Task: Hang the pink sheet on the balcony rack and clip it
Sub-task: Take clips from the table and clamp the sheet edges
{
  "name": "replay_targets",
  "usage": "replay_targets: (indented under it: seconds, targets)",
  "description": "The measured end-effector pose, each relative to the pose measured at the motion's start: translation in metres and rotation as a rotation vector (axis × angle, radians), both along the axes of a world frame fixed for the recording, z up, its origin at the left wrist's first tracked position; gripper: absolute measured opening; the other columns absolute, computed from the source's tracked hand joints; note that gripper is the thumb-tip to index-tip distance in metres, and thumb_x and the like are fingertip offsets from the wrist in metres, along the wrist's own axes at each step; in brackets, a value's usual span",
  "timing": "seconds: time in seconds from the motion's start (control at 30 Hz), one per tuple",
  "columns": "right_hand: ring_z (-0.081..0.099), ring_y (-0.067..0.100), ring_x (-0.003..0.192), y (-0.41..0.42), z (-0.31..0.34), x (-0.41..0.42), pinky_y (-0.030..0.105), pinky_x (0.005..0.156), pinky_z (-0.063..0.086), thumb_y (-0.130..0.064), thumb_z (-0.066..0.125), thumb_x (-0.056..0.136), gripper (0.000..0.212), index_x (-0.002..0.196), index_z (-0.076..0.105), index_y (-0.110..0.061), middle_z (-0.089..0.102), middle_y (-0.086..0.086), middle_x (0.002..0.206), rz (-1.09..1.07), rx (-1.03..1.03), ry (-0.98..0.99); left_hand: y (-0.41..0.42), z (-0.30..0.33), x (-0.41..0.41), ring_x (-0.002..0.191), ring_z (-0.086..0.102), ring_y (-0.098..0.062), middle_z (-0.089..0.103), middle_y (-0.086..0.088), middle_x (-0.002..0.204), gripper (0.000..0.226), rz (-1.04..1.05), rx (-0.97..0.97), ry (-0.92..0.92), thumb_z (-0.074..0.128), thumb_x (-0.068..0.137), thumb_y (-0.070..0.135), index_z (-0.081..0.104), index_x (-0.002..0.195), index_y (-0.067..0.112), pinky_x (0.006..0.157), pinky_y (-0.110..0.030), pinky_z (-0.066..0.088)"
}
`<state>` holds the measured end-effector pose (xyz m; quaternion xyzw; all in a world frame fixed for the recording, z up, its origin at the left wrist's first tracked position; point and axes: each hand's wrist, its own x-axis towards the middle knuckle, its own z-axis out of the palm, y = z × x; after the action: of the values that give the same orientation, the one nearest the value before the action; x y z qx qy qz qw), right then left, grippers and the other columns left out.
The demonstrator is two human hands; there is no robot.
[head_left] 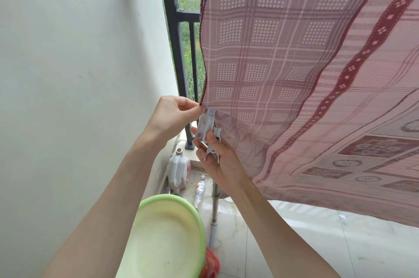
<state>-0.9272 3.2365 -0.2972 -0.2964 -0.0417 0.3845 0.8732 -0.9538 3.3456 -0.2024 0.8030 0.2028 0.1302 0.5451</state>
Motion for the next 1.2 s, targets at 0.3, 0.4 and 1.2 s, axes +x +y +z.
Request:
replay_targets:
  seconds: [0.3, 0.4, 1.2]
  targets:
    - [0.06, 0.007, 0.064, 0.0, -0.005, 0.001, 0.014, 0.049, 0.042, -0.043, 0.089, 0.044, 0.076, 0.105, 0.058, -0.01, 0.073, 0.008, 0.082, -0.012, -0.008, -0.103, -0.001, -0.001, 0.001, 0.047, 0.051, 0.009, 0.057, 0.015, 0.05, 0.017, -0.016, 0.064, 0.01, 0.068, 0.081, 0.026, 0.066, 0.066, 0.019, 0.049, -0.003, 0.038]
    - [0.061, 0.007, 0.064, 0.001, -0.004, 0.001, 0.014, 0.051, 0.044, -0.041, 0.089, 0.045, 0.07, 0.103, 0.061, -0.011, 0.073, 0.008, 0.084, -0.032, 0.001, -0.098, 0.0, -0.002, 0.001, 0.049, 0.052, 0.006, 0.059, 0.014, 0.054, 0.018, -0.017, 0.123, 0.018, 0.067, 0.082, 0.027, 0.065, 0.064, 0.022, 0.051, -0.006, 0.04]
    - [0.052, 0.022, 0.072, -0.03, -0.11, 0.018, 0.029, 0.063, 0.034, -0.044, 0.068, 0.076, 0.037, 0.079, 0.047, -0.013, 0.054, 0.0, 0.07, -0.089, -1.442, -0.794, 0.029, -0.202, 0.019, 0.085, 0.056, -0.001, 0.063, 0.004, 0.1, 0.031, -0.093, -0.122, 0.116, 0.047, 0.091, 0.003, 0.062, 0.102, 0.028, 0.076, -0.011, 0.042]
